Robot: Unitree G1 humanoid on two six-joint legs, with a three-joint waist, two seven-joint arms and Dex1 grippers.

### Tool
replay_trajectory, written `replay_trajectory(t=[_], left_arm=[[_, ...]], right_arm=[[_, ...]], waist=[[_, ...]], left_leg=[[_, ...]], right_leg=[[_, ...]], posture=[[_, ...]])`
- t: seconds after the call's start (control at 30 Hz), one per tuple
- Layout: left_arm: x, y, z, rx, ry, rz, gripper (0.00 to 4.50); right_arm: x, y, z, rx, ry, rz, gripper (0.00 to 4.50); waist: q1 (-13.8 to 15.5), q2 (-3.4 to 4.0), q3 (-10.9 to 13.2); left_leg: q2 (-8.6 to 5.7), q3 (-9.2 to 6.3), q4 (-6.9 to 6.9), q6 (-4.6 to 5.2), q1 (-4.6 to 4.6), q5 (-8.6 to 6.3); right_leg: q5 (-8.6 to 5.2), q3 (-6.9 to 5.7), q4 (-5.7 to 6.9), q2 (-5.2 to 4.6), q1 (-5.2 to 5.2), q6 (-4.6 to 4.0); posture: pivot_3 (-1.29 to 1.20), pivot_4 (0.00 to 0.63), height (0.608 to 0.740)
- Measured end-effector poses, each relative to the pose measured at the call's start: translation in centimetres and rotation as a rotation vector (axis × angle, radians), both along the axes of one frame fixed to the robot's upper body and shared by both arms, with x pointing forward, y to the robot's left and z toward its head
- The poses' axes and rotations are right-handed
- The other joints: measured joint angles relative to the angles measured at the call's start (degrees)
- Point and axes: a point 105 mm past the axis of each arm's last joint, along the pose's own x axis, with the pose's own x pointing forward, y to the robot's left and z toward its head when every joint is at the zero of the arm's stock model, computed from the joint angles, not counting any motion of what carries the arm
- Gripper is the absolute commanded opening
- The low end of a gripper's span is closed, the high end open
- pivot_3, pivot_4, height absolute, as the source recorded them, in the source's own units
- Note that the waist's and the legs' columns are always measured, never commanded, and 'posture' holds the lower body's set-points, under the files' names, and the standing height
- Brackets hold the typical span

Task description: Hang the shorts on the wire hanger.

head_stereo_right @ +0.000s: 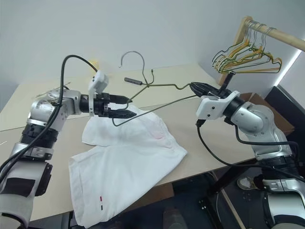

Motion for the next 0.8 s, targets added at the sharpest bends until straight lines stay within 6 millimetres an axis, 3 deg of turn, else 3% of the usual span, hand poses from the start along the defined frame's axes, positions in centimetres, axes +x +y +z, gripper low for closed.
replay_trajectory(t=[0.17, 0.27, 0.63, 0.67, 0.8], left_arm=[[-0.9, 0.0, -1.2, 0.101, 0.015, -0.093, 4.49], [-0.6, 0.2, -1.5, 0.115, 0.011, -0.072, 3.92], [0.0, 0.6, -1.2, 0.103, 0.006, -0.007, 0.23], [0.1, 0.7, -1.1, 0.098, 0.004, -0.004, 0.05], [0.2, 0.9, -0.7, 0.084, -0.015, 0.018, 0.05]], right_arm=[[0.0, 0.2, 0.2, 0.015, 0.004, -0.007, 0.02], [0.1, 0.2, 0.3, 0.021, 0.006, -0.02, 0.0], [0.7, -0.5, 0.4, 0.037, 0.01, -0.09, 0.0], [0.7, -0.5, 0.5, 0.04, 0.01, -0.094, 0.0], [0.6, -0.4, 0.8, 0.046, -0.004, -0.091, 0.0]], waist=[[-0.36, 0.0, 0.0], [-0.52, 0.0, 0.0], [-1.18, 0.0, 0.0], [-1.18, 0.0, 0.0], [-1.18, 0.0, 0.0]], left_leg=[[0.0, 0.01, 0.0, 0.01, -0.01, 0.0], [0.0, 0.0, 0.03, 0.01, -0.01, -0.01], [0.0, -0.01, 0.08, 0.05, -0.02, -0.03], [0.0, -0.01, 0.08, 0.05, -0.02, -0.03], [0.0, -0.01, 0.08, 0.05, -0.02, -0.03]], right_leg=[[0.0, 0.02, 0.0, 0.0, -0.02, 0.0], [0.01, 0.02, 0.02, -0.01, 0.0, 0.01], [0.02, 0.04, 0.08, -0.02, -0.01, 0.03], [0.02, 0.05, 0.08, -0.02, -0.01, 0.03], [0.02, 0.05, 0.07, -0.02, -0.01, 0.03]], posture=[[-0.3, 0.0, 0.74], [-0.3, 0.0, 0.74], [-0.27, 0.0, 0.74], [-0.27, 0.0, 0.74], [-0.27, 0.0, 0.74]])
